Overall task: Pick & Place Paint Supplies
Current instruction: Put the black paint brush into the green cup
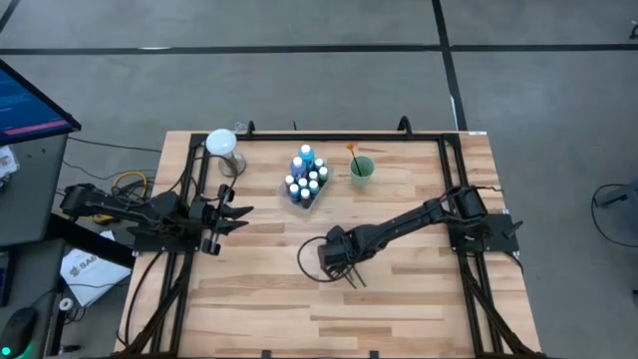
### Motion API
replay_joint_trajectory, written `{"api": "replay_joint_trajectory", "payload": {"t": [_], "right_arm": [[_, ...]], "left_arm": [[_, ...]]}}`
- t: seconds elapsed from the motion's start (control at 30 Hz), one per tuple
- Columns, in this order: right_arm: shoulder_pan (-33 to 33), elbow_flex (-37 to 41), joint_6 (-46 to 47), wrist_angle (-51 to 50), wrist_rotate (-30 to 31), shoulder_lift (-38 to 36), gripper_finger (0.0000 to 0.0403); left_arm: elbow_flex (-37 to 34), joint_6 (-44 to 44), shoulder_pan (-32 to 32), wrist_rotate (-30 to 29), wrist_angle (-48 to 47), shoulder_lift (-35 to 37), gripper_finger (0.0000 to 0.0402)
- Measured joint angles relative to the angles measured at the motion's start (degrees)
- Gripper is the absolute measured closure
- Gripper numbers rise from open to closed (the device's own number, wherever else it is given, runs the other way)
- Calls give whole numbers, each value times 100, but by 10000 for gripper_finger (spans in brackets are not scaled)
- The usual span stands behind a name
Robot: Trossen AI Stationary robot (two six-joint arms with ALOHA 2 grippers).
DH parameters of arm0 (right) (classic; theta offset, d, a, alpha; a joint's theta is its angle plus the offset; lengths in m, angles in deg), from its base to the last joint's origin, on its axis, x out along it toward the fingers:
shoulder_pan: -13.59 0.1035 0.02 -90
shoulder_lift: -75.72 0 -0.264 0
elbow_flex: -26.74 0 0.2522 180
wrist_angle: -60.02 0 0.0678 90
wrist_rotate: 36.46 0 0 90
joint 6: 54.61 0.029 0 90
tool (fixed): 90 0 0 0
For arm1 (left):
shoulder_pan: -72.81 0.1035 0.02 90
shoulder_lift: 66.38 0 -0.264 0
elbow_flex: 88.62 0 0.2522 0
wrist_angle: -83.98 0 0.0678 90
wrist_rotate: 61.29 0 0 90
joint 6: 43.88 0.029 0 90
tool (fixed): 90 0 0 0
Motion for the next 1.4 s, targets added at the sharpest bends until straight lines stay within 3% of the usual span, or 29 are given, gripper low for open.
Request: {"api": "replay_joint_trajectory", "payload": {"t": [0.47,0.9,1.4], "right_arm": [[-341,-11,-618,-87,-657,8,265],[-823,-526,-1050,-502,-570,68,182],[-747,-533,-859,-1112,-601,46,206]], "left_arm": [[0,-2,0,-2,11,0,401],[0,0,0,-2,16,0,401],[0,0,-2,-2,16,0,401]]}}
